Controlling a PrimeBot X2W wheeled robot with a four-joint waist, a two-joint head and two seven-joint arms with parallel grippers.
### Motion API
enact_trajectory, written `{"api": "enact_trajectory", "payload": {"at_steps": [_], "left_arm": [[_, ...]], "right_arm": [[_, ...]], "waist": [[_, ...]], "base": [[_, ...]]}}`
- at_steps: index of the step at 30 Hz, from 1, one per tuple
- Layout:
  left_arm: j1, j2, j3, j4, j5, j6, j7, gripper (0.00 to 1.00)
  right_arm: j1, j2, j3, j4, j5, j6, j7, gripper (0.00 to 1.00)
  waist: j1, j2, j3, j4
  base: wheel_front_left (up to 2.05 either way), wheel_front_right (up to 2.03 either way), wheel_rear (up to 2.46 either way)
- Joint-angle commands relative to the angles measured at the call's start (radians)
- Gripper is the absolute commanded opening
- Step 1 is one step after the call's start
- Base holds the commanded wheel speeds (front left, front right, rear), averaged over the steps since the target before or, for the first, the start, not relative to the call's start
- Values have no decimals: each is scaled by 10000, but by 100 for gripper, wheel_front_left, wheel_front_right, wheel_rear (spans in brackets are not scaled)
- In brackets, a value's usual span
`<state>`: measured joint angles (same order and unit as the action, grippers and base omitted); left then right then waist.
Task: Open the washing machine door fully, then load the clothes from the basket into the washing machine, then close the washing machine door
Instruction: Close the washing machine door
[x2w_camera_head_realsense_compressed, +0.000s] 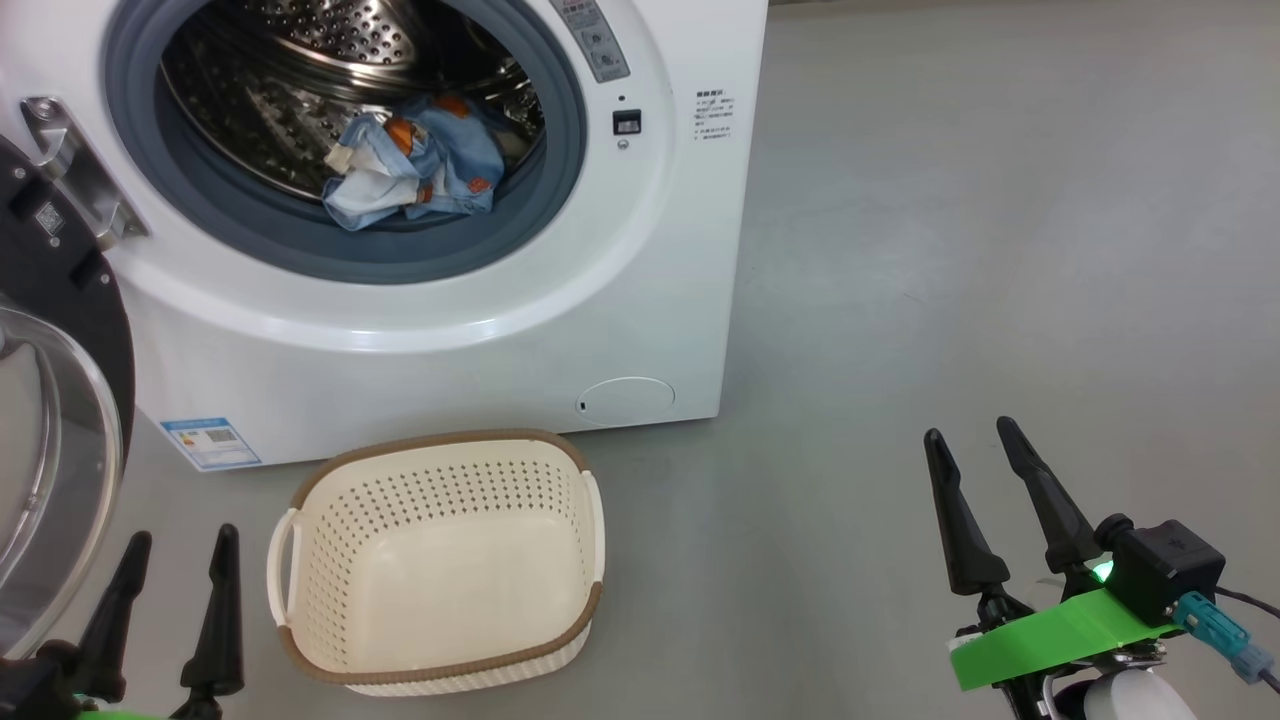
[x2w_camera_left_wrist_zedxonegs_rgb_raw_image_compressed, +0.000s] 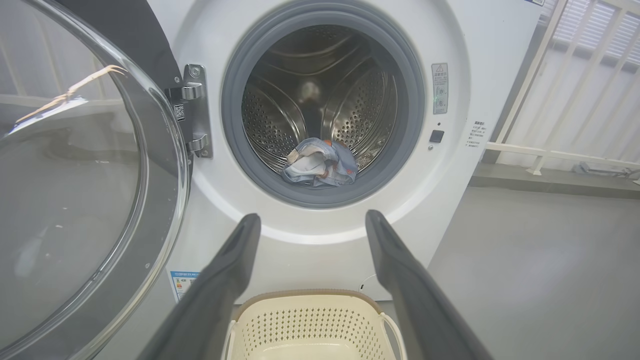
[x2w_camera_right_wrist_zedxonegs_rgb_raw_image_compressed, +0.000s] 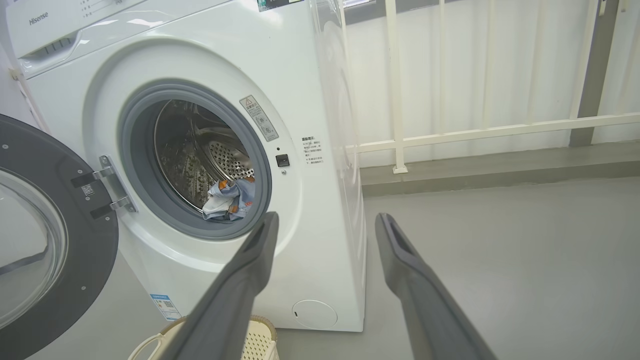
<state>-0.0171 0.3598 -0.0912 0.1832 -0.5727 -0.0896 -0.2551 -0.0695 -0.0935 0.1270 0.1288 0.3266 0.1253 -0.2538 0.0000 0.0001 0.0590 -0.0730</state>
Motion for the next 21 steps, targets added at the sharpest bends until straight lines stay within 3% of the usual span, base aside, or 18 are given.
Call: {"api": "enact_trajectory", "payload": {"at_steps": [1, 21], "left_arm": [[-238, 303, 357, -217, -65, 57, -19, 100], [-365, 414, 164, -80, 42, 206, -8, 100]], "right_arm": [[-119, -88, 214, -231, 190, 54, -80, 100], [-140, -29, 154, -191, 165, 54, -80, 100]], "waist": [[0, -1, -9, 13], [0, -1, -6, 542]], "base": [[0, 0, 0], [0, 0, 0]]}}
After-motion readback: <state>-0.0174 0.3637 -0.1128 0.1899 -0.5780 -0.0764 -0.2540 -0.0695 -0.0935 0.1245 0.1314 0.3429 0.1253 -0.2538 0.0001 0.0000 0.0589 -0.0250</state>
